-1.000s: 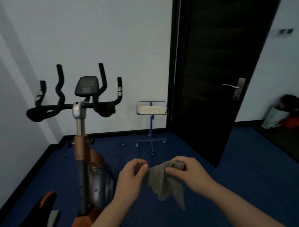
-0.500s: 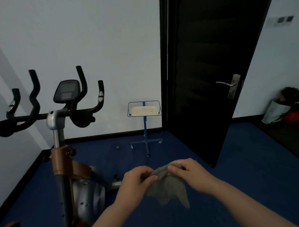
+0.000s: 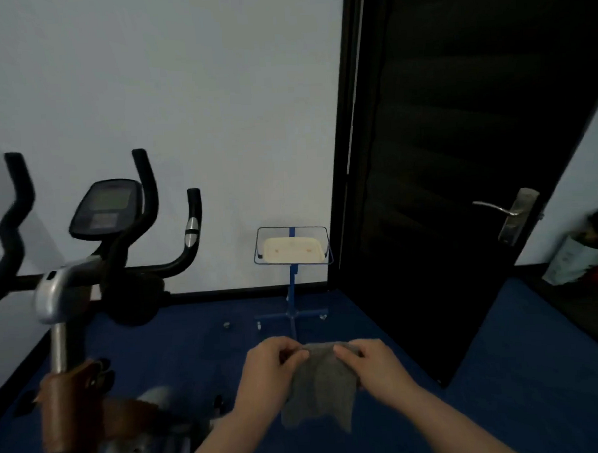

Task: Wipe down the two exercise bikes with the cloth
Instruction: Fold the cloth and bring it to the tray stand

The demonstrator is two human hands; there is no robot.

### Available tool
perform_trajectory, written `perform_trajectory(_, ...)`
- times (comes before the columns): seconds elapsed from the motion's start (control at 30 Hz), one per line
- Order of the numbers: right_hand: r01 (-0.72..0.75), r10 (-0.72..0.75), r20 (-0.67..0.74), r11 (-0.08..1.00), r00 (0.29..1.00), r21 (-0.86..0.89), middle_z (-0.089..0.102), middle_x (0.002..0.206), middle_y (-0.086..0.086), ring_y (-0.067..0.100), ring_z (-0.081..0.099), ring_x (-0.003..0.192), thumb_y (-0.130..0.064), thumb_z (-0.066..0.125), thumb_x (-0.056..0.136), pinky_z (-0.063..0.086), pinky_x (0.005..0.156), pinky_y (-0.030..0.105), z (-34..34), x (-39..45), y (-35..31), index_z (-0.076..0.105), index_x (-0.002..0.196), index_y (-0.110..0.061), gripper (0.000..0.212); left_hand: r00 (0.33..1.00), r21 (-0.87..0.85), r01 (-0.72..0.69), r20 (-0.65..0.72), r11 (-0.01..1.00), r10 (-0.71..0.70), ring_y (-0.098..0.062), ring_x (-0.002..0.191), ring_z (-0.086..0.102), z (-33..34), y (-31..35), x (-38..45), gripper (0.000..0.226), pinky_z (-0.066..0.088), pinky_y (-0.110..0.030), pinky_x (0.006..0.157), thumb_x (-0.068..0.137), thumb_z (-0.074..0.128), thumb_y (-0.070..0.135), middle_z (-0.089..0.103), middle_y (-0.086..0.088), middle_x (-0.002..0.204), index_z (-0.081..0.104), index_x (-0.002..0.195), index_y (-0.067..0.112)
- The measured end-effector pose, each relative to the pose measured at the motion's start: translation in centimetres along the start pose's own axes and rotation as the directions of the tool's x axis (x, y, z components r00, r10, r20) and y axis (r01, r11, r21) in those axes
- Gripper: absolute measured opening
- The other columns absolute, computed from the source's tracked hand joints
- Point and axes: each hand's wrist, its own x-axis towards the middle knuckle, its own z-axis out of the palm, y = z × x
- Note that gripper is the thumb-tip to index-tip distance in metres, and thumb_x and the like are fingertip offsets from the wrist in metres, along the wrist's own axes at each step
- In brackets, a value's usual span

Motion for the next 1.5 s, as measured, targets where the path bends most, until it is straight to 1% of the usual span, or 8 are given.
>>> perform_trajectory(0.17, -0.2, 0.176, 0.094, 0.862, 0.98, 0.466, 0.076, 0.094, 0.006, 0.019, 0.073, 0.086, -0.045, 0.048, 0.1, 0.061, 0.076, 0.036, -1.3, 5.5, -0.7, 0.07, 0.106, -0.015, 0.039, 0.998, -0.009, -0.066, 0.007, 0.998, 0.067, 0.004, 0.082, 0.059, 3.0, 0.4, 5.3, 0.014, 0.048, -0.016, 0.074, 0.09, 0.068, 0.026, 0.065, 0.015, 0.085, 0.066, 0.084, 0.039)
perform_trajectory(0.27, -0.258, 0.199, 0.166, 0.785, 0.966, 0.563, 0.076, 0.095, 0.008, 0.021, 0.073, 0.088, -0.052, 0.054, 0.094, 0.06, 0.075, 0.035, -2.8, 9.9, -0.1, 0.073, 0.106, -0.015, 0.043, 0.964, -0.013, -0.195, 0.18, 0.981, 0.194, 0.009, 0.106, 0.052, 5.6, 0.6, 8.6, 0.03, 0.041, -0.007, 0.088, 0.094, 0.062, 0.028, 0.056, 0.027, 0.112, 0.057, 0.116, 0.048)
perform_trajectory(0.4, -0.224, 0.171, 0.151, 0.84, 0.974, 0.493, 0.076, 0.095, 0.004, 0.017, 0.073, 0.087, -0.036, 0.064, 0.093, 0.057, 0.07, 0.029, -5.8, 16.3, 2.1, 0.073, 0.104, -0.017, 0.024, 0.884, -0.137, -0.261, 0.364, 0.956, 0.293, 0.012, 0.117, 0.049, 7.8, 0.5, 13.9, 0.037, 0.04, -0.007, 0.095, 0.095, 0.059, 0.027, 0.052, 0.035, 0.124, 0.054, 0.115, 0.058)
perform_trajectory(0.57, -0.112, 0.045, 0.192, 0.927, 0.98, 0.357, 0.075, 0.099, 0.002, 0.016, 0.071, 0.093, -0.03, 0.054, 0.1, 0.059, 0.084, 0.039, -11.7, 24.4, 3.5, 0.069, 0.105, -0.018, 0.02, 0.994, -0.153, -0.104, -0.061, 0.983, 0.096, 0.001, 0.103, 0.059, 8.3, -0.7, 23.3, 0.03, 0.047, -0.011, 0.086, 0.088, 0.071, 0.017, 0.062, 0.017, 0.108, 0.062, 0.107, 0.038)
perform_trajectory(0.73, -0.045, -0.066, 0.286, 0.93, 0.956, 0.365, 0.071, 0.106, 0.009, 0.023, 0.068, 0.102, -0.026, 0.055, 0.099, 0.054, 0.09, 0.041, -16.1, 31.1, 3.1, 0.067, 0.108, -0.014, 0.02, 0.92, -0.242, 0.048, 0.389, 0.969, 0.052, 0.001, 0.112, 0.058, 10.3, 0.5, 31.5, 0.036, 0.049, -0.019, 0.093, 0.091, 0.066, 0.029, 0.063, 0.012, 0.12, 0.059, 0.126, 0.025)
perform_trajectory(0.93, 0.027, -0.109, 0.26, 0.953, 0.959, 0.301, 0.071, 0.101, 0.012, 0.021, 0.068, 0.095, -0.022, 0.063, 0.094, 0.055, 0.084, 0.04, -16.4, 38.5, 2.5, 0.069, 0.107, -0.01, 0.018, 0.969, -0.126, 0.038, 0.245, 0.991, -0.006, 0.004, 0.065, 0.058, 11.4, -1.2, 38.7, 0.011, 0.044, -0.014, 0.06, 0.088, 0.071, 0.027, 0.066, 0.012, 0.07, 0.064, 0.079, 0.028)
perform_trajectory(1.07, 0.166, -0.179, 0.182, 0.982, 0.967, 0.089, 0.073, 0.094, 0.003, 0.016, 0.068, 0.092, -0.022, 0.075, 0.085, 0.055, 0.082, 0.038, -15.6, 44.4, 1.6, 0.07, 0.097, -0.013, 0.016, 0.969, -0.002, 0.035, 0.245, 0.999, -0.033, 0.008, 0.063, 0.055, 10.7, -3.4, 44.2, 0.017, 0.04, -0.011, 0.058, 0.085, 0.074, 0.03, 0.062, 0.013, 0.069, 0.061, 0.074, 0.032)
perform_trajectory(1.5, 0.018, -0.017, 0.037, 1.0, 0.999, -0.002, 0.065, 0.081, 0.004, 0.015, 0.06, 0.081, -0.02, 0.068, 0.09, 0.049, 0.071, 0.032, -11.1, 63.8, 1.8, 0.063, 0.082, -0.012, 0.013, 0.938, 0.0, 0.334, 0.102, 0.943, -0.332, -0.005, 0.088, 0.063, 7.6, -15.1, 60.8, 0.011, 0.053, -0.022, 0.077, 0.092, 0.065, 0.02, 0.065, 0.006, 0.099, 0.063, 0.099, 0.028)
